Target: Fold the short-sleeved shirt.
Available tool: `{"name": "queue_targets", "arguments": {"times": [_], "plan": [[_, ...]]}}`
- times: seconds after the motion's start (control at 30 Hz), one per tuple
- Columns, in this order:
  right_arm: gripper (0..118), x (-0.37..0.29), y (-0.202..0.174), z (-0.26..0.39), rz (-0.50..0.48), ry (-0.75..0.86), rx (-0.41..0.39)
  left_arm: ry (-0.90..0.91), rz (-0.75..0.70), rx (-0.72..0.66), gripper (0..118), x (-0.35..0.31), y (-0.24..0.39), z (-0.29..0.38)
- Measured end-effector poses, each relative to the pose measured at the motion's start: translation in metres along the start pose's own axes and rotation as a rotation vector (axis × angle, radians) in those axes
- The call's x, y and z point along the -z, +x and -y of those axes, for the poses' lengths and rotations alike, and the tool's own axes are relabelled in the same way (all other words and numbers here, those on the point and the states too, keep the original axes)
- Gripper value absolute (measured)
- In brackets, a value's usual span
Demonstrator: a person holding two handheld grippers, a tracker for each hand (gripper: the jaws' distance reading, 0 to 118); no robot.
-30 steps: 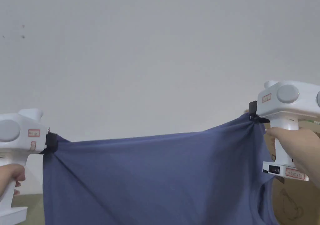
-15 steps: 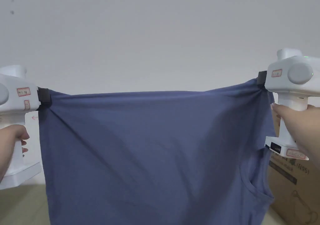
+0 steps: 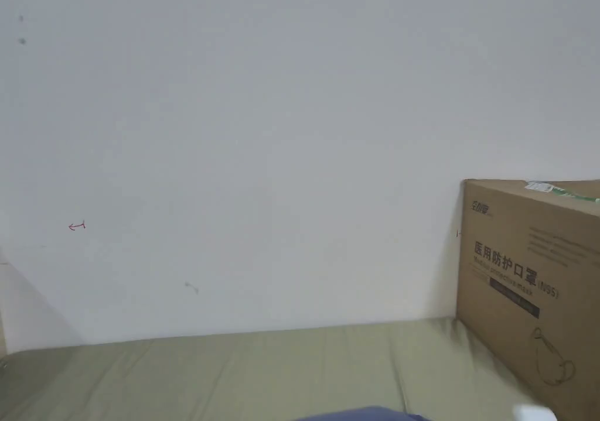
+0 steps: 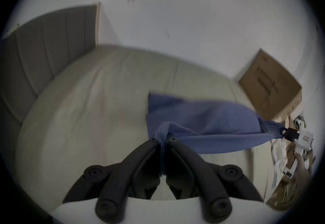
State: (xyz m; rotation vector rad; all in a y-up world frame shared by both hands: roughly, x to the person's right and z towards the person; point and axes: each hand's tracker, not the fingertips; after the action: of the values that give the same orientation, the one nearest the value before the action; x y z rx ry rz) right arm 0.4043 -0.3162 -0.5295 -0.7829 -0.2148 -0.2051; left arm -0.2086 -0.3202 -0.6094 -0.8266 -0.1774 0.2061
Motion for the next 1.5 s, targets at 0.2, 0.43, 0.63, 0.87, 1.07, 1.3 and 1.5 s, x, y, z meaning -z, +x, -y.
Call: {"name": "queue_targets", "arguments": {"times": [0.2,0.43,0.63,0.87,1.07,1.3,1.5], "plan": [[1,-0.053,0.045,0.136,-0.024,-0.181,-0.06,-0.145,0.061,0.082,3,-0.054,-0.018,0.111],[2,-0.116,0.061,0.231,-0.063,-0.292,-0.218,-0.181,0.084,0.121,3,-0.119,-0.035,0.189],[2,-0.139,0.062,0.247,-0.088,-0.316,-0.244,-0.234,0.081,0.22,3,-0.149,-0.038,0.226],[3,-0.144,0.07,0.239,-0.103,-0.376,-0.165,-0.26,0.074,0.291,5,-0.164,-0.034,0.241],[109,-0.16,0.073,0.235,-0.053,-0.371,-0.114,-0.266,0.05,0.309,105,-0.175,-0.039,0.244],[109,-0.208,0.047,0.204,-0.1,-0.186,-0.061,-0.072,0.116,0.178,106,-0.227,-0.014,0.22],[103,-0.256,-0.017,0.179,-0.17,0.213,-0.114,0.233,0.106,0.117,99,-0.265,0.045,0.196]]}}
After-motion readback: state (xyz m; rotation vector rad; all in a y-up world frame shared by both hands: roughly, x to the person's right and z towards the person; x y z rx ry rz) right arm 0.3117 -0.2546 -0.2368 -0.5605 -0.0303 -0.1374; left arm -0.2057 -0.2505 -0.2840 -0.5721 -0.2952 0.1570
